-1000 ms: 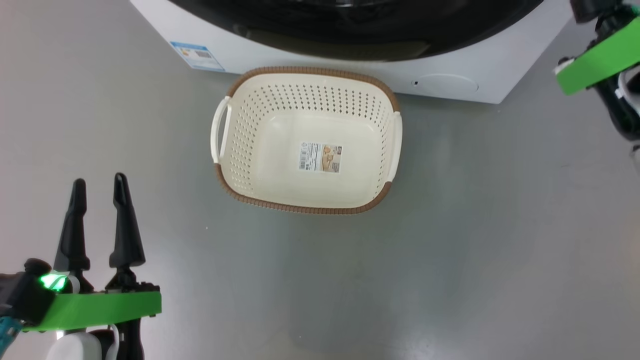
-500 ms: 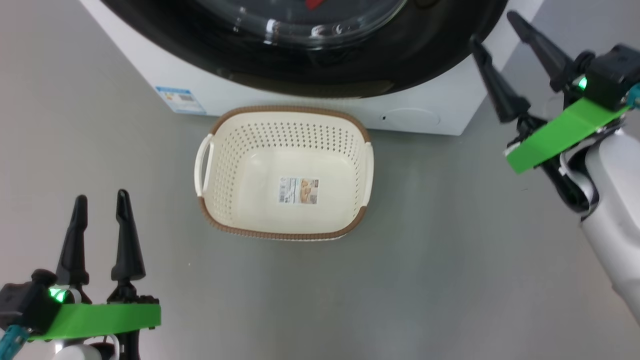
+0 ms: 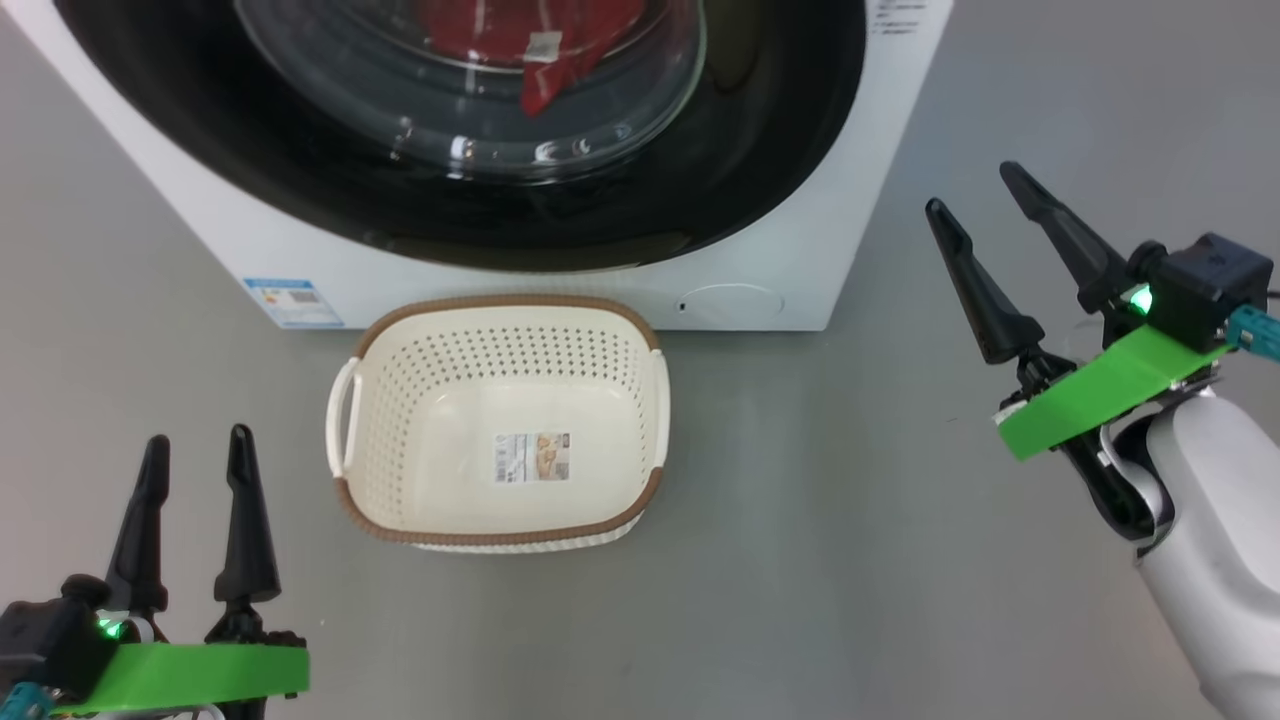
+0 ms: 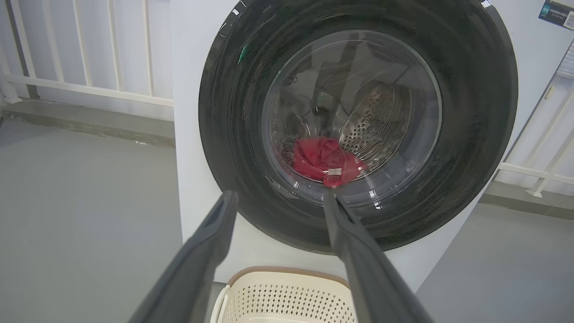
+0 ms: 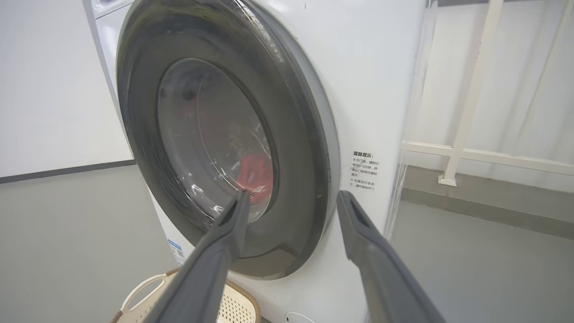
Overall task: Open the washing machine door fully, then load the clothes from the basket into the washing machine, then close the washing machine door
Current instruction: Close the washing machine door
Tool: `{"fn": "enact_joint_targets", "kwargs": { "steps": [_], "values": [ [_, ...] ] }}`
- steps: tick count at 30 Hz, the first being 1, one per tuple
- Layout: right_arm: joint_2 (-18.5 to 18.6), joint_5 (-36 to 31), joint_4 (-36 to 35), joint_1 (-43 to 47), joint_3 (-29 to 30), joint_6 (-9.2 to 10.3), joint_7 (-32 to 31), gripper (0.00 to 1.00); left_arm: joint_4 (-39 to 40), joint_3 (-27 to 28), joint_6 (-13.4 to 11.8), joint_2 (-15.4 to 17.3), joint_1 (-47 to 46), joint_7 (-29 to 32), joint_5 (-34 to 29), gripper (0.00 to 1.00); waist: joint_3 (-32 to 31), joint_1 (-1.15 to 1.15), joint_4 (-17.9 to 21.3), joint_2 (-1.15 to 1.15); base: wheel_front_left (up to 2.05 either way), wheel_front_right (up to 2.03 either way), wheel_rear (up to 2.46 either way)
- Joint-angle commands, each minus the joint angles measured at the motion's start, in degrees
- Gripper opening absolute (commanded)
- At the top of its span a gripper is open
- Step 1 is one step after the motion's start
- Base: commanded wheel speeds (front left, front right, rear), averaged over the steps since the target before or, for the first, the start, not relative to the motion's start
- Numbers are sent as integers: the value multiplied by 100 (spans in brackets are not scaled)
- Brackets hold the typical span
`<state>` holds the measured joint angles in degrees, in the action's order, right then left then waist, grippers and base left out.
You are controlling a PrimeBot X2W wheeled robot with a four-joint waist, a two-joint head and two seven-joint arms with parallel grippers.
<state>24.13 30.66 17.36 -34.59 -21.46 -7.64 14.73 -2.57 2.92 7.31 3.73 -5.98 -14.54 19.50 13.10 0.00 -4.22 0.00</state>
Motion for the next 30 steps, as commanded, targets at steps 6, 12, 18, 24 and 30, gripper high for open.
{"fn": "enact_joint_targets", "kwargs": {
  "steps": [6,12,18,24,30],
  "values": [
    [-157,-141,-374,578,211,15,27,100,111,124,17,204,56,-45,120,100,-319,0,338,0,0,0,0],
    [-281,-225,-492,1030,442,15,27,100,166,78,17,292,147,-28,249,100,-483,0,481,0,0,0,0],
    [-415,-297,-567,1404,699,15,27,100,190,100,5,356,236,20,299,100,-599,0,571,0,0,0,0],
    [-517,-330,-598,1738,923,15,27,100,206,93,-11,400,305,52,315,100,-677,0,614,0,0,0,0],
    [-616,-358,-620,1919,1038,15,27,100,226,89,-33,428,330,62,336,100,-703,0,627,0,0,0,0]
  ]
}}
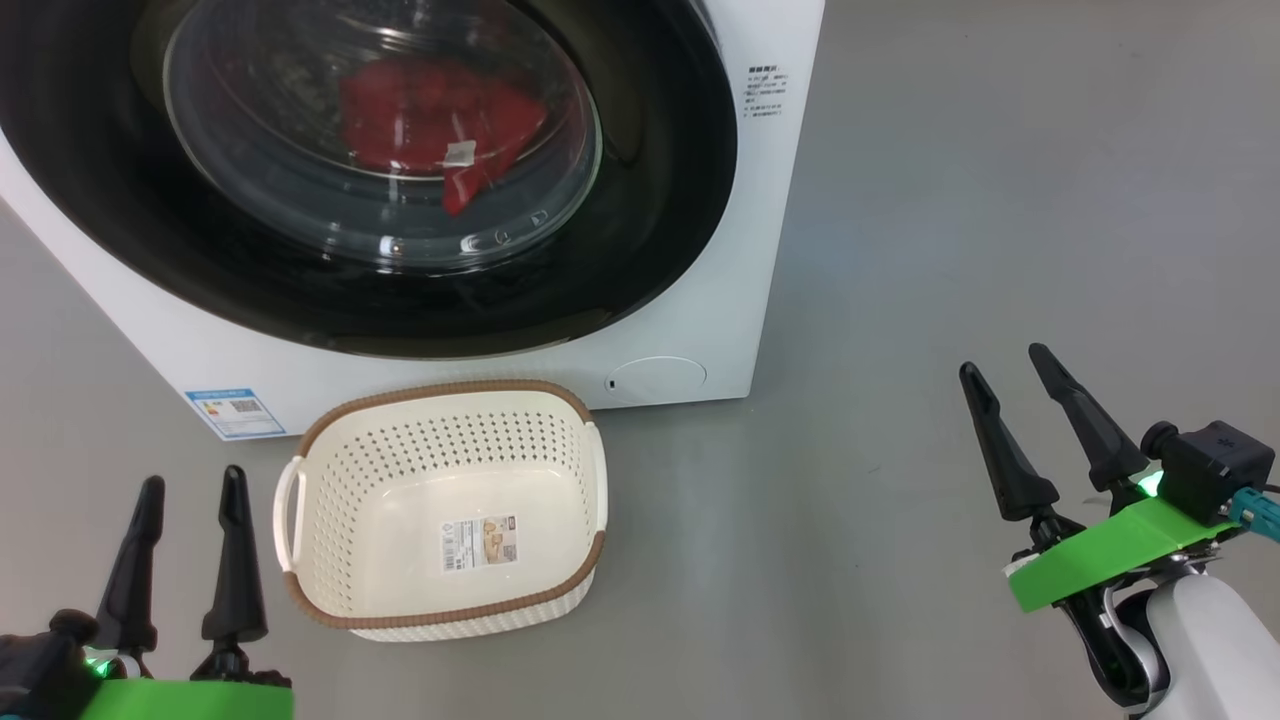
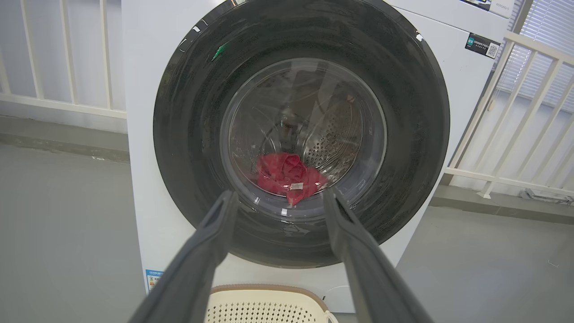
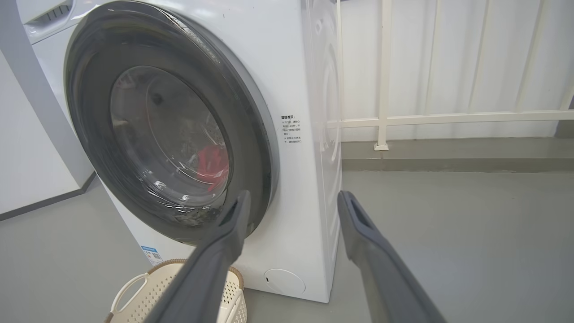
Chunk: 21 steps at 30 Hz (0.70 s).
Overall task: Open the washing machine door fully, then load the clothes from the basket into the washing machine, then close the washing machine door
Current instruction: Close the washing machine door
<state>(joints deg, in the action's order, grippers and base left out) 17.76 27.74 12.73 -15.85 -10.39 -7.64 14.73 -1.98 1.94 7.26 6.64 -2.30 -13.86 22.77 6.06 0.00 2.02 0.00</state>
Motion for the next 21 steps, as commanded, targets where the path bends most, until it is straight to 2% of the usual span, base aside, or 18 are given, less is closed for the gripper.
{"fn": "enact_joint_targets", "kwargs": {
  "steps": [1,21],
  "values": [
    [14,-68,-158,50,-64,15,27,100,171,185,-28,141,-37,-6,13,100,1,0,5,0,0,0,0],
    [-6,-79,-200,55,-28,15,27,100,170,105,-66,183,-41,-18,48,100,30,0,-77,0,0,0,0]
  ]
}}
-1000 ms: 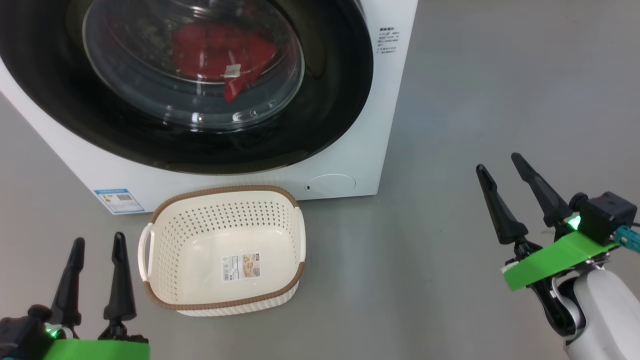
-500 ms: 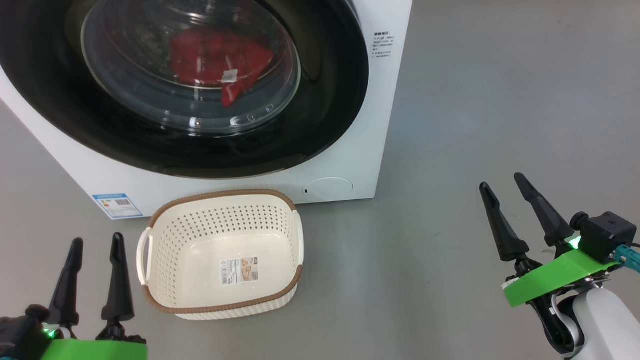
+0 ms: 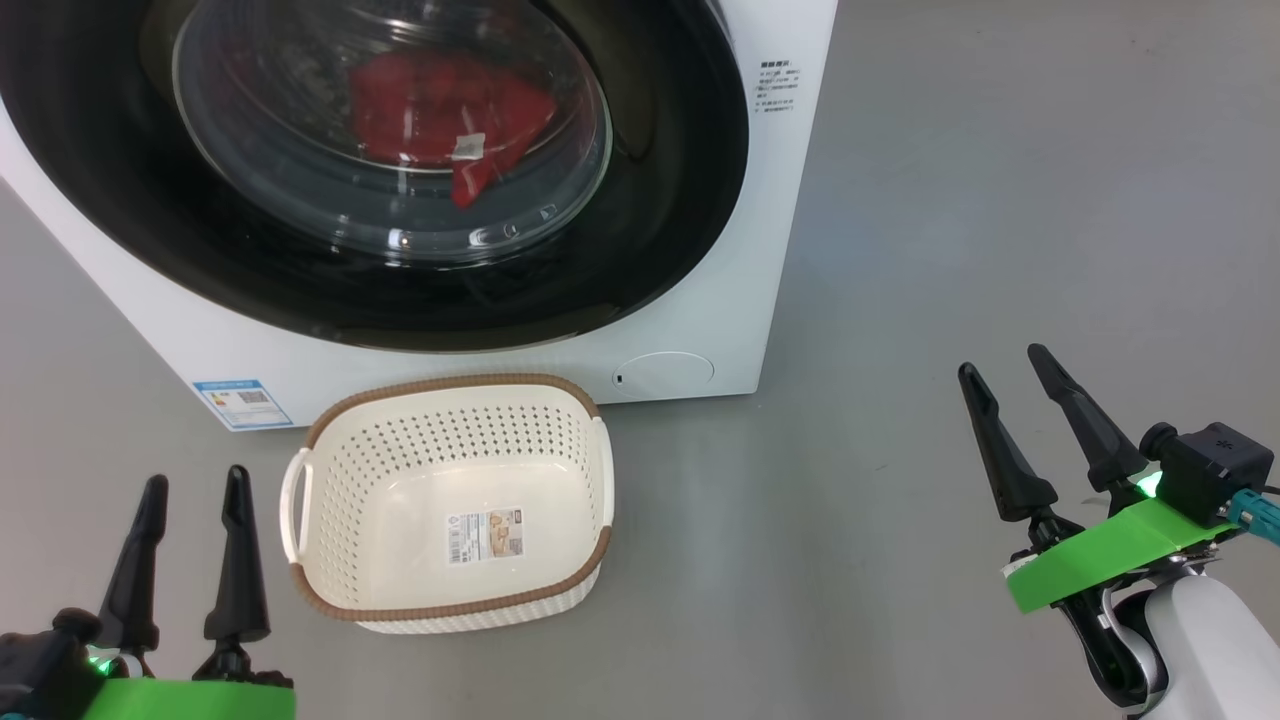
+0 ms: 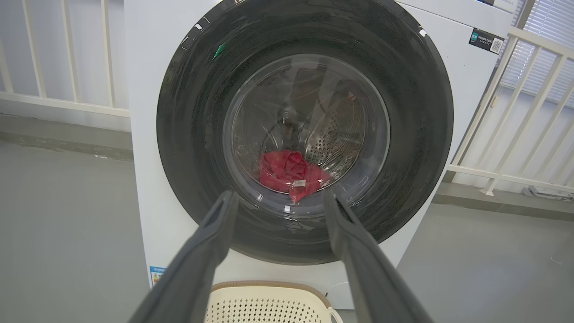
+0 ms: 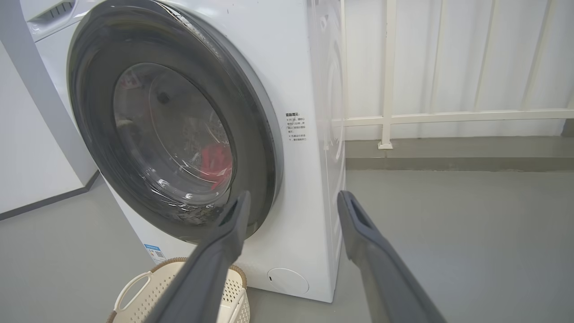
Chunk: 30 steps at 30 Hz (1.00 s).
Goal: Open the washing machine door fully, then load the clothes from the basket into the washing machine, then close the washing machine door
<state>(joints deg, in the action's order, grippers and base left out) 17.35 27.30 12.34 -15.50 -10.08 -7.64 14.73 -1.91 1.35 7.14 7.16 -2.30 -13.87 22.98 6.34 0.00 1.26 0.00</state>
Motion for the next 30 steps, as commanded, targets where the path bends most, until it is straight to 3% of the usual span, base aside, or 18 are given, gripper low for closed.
{"fn": "enact_joint_targets", "kwargs": {
  "steps": [1,21,22,30],
  "values": [
    [37,-36,-166,21,-58,15,27,100,168,162,-55,131,-40,-19,30,100,8,0,-3,0,0,0,0],
    [24,-42,-152,-10,-45,15,27,100,168,98,-62,178,-78,-37,110,100,95,0,35,0,0,0,0],
    [-3,1,-19,1,16,0,0,0,11,-84,-38,30,0,-1,93,0,95,0,34,0,0,0,0],
    [-154,193,177,153,-9,0,-56,0,-224,-118,-36,-110,40,70,289,0,82,3,31,0,0,0,0]
  ]
}}
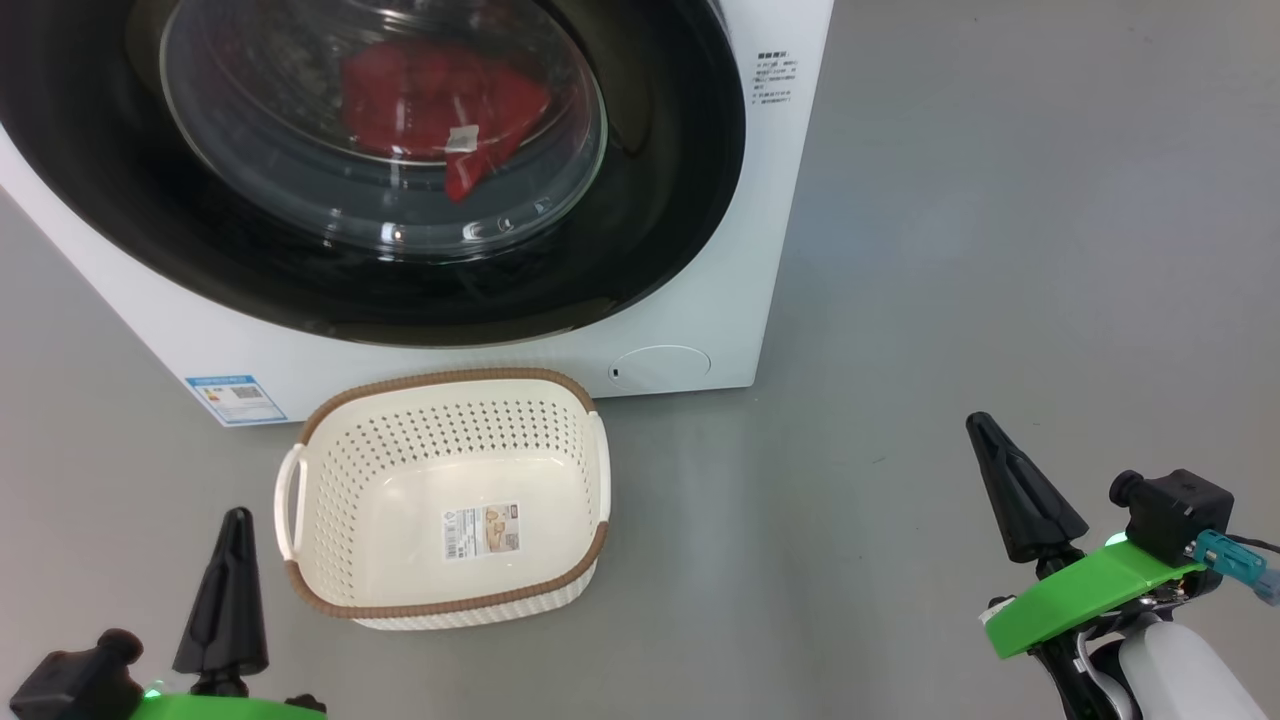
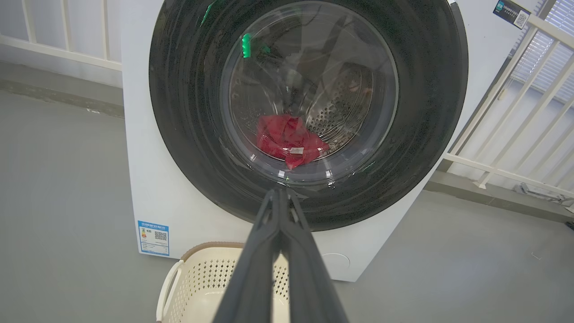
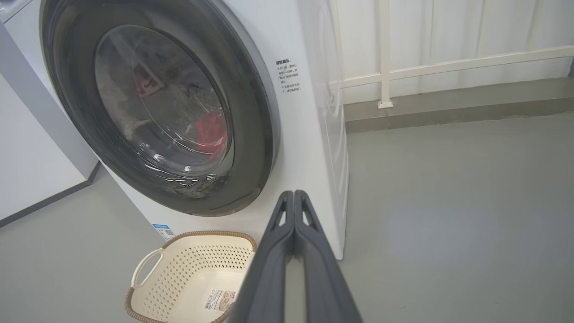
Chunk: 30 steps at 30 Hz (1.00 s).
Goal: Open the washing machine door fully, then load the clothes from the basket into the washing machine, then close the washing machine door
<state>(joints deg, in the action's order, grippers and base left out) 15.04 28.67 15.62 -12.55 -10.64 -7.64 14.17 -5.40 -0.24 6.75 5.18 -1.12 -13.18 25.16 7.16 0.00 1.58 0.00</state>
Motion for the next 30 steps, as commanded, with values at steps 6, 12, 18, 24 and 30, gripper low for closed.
{"fn": "enact_joint_targets", "kwargs": {
  "steps": [6,12,18,24,30],
  "values": [
    [21,440,-143,-91,122,1,-102,0,62,69,5,75,-97,110,459,0,-51,2,-11,0,0,0,0],
    [-30,765,-136,-62,187,2,-191,0,-2,95,9,64,-129,203,791,0,-81,0,-18,0,0,0,0],
    [-83,1087,-136,-25,255,3,-281,0,-60,123,13,52,-154,297,1120,0,-115,0,-26,0,0,0,0],
    [-138,1408,-137,14,325,3,-373,0,-107,151,16,39,-177,391,1450,0,-149,0,-34,0,0,0,0],
    [-194,1728,-139,54,397,4,-466,0,-152,180,20,25,-196,486,1780,0,-183,0,-41,0,0,0,0]
  ]
}}
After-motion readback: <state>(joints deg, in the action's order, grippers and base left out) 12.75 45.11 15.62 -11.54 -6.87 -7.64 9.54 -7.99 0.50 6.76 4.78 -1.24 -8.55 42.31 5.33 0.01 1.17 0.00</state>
